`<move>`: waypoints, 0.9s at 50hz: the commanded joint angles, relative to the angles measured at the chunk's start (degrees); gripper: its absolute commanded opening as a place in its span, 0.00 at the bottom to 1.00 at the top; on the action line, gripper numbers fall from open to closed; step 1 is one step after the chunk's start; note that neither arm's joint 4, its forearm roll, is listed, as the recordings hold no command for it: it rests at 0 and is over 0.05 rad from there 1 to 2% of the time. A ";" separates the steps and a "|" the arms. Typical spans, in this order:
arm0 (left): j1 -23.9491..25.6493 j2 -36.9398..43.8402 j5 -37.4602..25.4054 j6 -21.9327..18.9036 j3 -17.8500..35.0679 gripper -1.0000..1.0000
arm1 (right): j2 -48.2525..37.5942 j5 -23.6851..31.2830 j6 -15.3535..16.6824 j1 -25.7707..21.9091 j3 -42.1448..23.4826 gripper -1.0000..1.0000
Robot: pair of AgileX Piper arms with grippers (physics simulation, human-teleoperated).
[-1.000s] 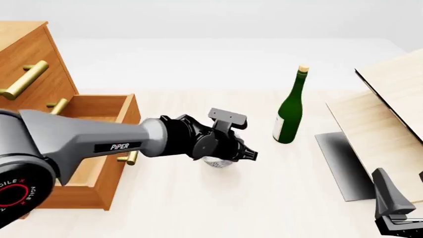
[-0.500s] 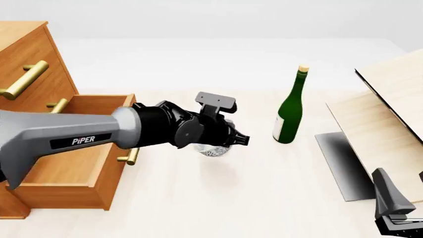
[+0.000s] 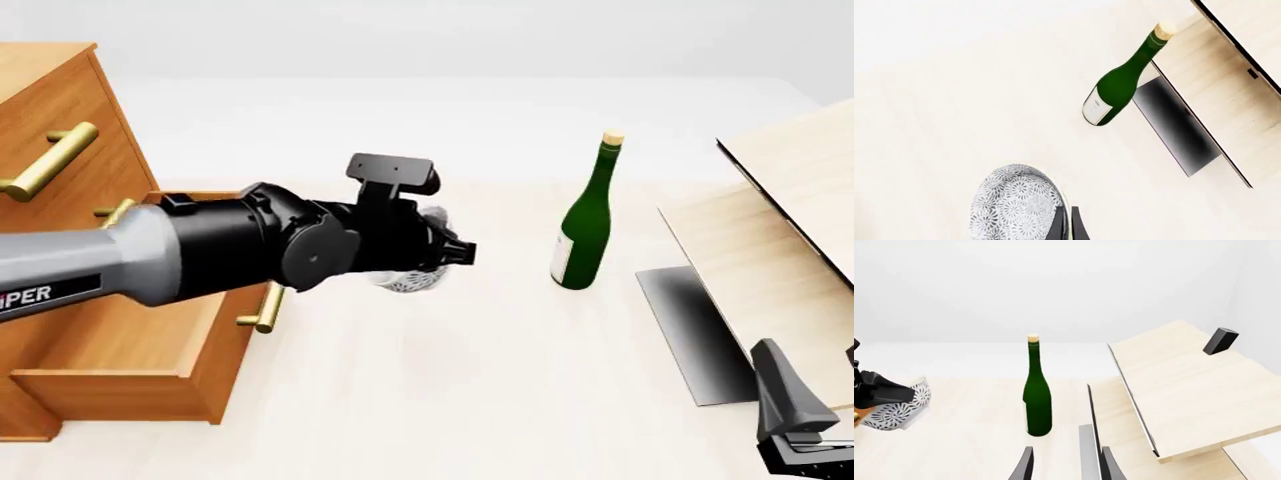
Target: Put the bowl in the bottom drawer of the cabinet.
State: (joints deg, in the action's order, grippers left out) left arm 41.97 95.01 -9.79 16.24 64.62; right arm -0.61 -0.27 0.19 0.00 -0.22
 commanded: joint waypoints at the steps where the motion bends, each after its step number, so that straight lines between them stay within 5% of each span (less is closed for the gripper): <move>1: -1.68 -6.14 0.76 -0.20 -2.99 0.00 | 0.01 0.00 0.00 0.01 0.00 1.00; 45: -17.70 -21.76 -1.63 -3.93 -13.30 0.00 | 0.01 0.00 -0.01 0.01 0.00 1.00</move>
State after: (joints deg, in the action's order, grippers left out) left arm 27.87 76.10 -11.39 13.11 53.31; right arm -0.61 -0.27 0.19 0.00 -0.22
